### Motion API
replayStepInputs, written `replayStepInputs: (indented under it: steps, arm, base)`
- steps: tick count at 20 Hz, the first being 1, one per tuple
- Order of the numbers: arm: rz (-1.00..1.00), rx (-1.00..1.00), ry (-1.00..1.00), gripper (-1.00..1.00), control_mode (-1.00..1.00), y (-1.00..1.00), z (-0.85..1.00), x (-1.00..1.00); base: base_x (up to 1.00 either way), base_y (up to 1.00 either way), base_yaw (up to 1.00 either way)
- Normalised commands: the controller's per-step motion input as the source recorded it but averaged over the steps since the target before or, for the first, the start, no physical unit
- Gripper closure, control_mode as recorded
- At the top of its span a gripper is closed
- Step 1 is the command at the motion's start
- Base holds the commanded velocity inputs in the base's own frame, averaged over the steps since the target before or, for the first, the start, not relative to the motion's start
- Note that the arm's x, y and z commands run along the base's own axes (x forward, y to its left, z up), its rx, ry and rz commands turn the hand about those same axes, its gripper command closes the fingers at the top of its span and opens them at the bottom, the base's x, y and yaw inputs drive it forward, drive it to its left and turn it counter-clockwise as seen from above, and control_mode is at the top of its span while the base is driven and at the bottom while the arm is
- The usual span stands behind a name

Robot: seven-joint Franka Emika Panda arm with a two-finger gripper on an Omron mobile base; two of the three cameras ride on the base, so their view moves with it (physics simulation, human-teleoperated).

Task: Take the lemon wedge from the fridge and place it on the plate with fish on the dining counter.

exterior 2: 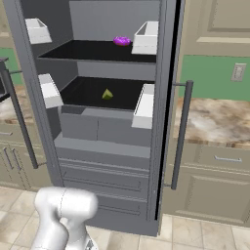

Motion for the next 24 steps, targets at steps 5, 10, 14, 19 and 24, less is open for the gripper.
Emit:
replayStepInputs:
  steps: [5,10,14,19,24]
  arm:
    - [0.11,0.52,0.00,-1.00,-1.00,-1.00,0.04,0.00]
    - [0.15,0.55,0.03,-1.00,-1.00,-1.00,0.00,0.00]
    - [0.15,0.60,0.07,-1.00,-1.00,-1.00,0.05,0.00]
    - [0.14,0.62,0.15,-1.00,-1.00,-1.00,0.14,0.02]
    - [0.13,0.42,0.30,-1.00,-1.00,-0.79,0.00,0.54]
  base:
    - [0.00,0.00,0.00]
    - [0.00,0.00,0.00]
    - [0.00,0.00,0.00]
    - [0.00,0.00,0.00]
    - [0.00,0.00,0.00]
